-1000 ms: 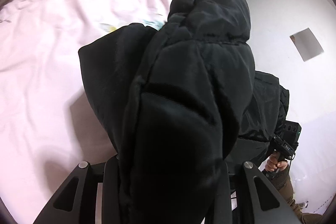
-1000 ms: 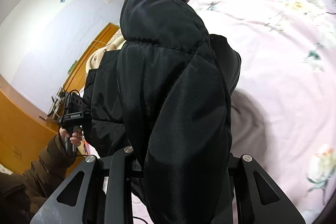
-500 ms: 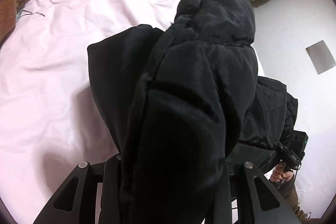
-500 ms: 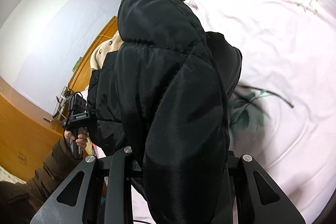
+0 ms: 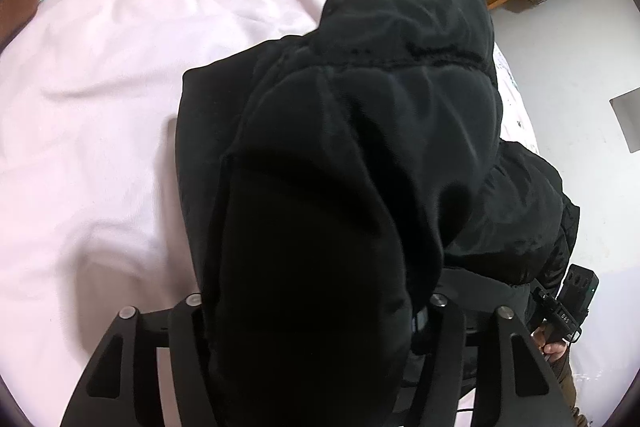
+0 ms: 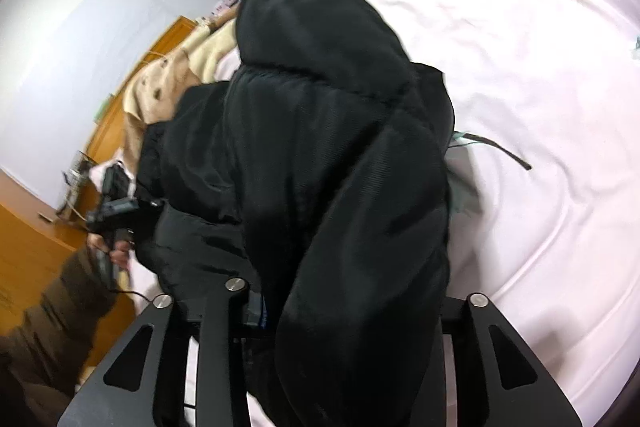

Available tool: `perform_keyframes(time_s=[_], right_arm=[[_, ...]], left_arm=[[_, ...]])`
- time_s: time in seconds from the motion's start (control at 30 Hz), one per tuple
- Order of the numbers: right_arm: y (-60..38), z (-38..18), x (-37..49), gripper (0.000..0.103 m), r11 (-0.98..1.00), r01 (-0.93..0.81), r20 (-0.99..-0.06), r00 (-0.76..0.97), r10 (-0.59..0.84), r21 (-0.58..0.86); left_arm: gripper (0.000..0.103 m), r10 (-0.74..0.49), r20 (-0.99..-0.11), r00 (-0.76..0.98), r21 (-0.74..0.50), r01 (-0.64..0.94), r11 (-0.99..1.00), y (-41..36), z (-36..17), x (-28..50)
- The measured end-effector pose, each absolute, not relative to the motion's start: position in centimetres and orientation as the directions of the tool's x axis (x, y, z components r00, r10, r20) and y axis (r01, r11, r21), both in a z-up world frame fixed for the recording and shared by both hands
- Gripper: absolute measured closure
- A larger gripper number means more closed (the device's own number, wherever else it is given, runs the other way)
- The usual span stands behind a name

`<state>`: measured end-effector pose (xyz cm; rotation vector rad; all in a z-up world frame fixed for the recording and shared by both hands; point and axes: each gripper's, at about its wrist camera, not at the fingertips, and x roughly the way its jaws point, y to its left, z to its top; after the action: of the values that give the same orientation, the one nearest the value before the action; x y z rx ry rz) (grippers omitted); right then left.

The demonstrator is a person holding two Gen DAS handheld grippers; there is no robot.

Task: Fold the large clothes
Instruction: 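Lower the folded jacket onto the duvet with both tools, then press the jacket flat, open both tools and pull them back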

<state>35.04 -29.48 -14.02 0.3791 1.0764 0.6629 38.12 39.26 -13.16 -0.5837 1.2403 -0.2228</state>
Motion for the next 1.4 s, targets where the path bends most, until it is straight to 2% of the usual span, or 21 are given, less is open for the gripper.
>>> perform_keyframes(time_s=[0.27, 0.53, 0.57, 0.7, 0.8, 0.93, 0.97, 1.07, 1.23, 1.4], right_arm=[[-30.4, -12.9, 34.9, 0.047, 0.799, -0.27, -0.734, 0.317, 0.601, 0.538], [-28.1, -7.9, 32.7, 0.043, 0.9, -0.274, -0.784, 0.445, 0.432, 0.34], [-27.8, -7.3, 32.3, 0.04, 0.909, -0.277, -0.786, 0.463, 0.409, 0.31], [-27.3, -3.7, 29.7, 0.033, 0.959, -0.244, -0.752, 0.603, 0.268, 0.146], [-26.8, -1.6, 28.0, 0.033, 0.975, -0.196, -0.699, 0.684, 0.212, 0.104], [-25.9, -1.2, 25.7, 0.033, 0.96, -0.263, -0.675, 0.691, 0.259, 0.099], [-25.3, -1.7, 25.4, 0.033, 0.954, -0.284, -0.686, 0.675, 0.272, 0.098], [-23.5, -4.4, 25.4, 0.033, 0.946, -0.305, -0.739, 0.612, 0.282, 0.109], [-23.6, -9.6, 26.3, 0.033, 0.967, -0.224, -0.816, 0.534, 0.223, 0.118], [-23.0, -11.8, 26.9, 0.033, 0.972, -0.211, -0.826, 0.527, 0.202, 0.103]], left_arm=[[0.026, -0.441, -0.834, 0.331, -0.514, -0.178, 0.839, 37.9, -11.3, 38.1], [0.025, -0.314, -0.853, 0.416, -0.425, -0.206, 0.881, 37.4, -5.8, 35.5], [0.025, -0.303, -0.844, 0.442, -0.429, -0.217, 0.877, 37.6, -4.8, 34.8], [0.025, -0.237, -0.819, 0.523, -0.401, -0.225, 0.888, 37.6, -0.4, 32.1], [0.025, -0.191, -0.829, 0.526, -0.325, -0.174, 0.93, 38.4, 1.4, 31.3], [0.025, -0.21, -0.837, 0.506, -0.303, -0.109, 0.947, 35.3, 0.0, 29.6], [0.025, -0.204, -0.843, 0.498, -0.291, -0.104, 0.951, 36.6, -1.3, 28.8], [0.025, -0.197, -0.875, 0.443, -0.249, -0.063, 0.966, 33.7, -4.2, 28.5], [0.024, -0.201, -0.88, 0.43, -0.275, -0.118, 0.954, 33.6, -7.8, 28.2], [0.022, -0.197, -0.881, 0.43, -0.264, -0.101, 0.959, 33.7, -8.4, 28.0]])
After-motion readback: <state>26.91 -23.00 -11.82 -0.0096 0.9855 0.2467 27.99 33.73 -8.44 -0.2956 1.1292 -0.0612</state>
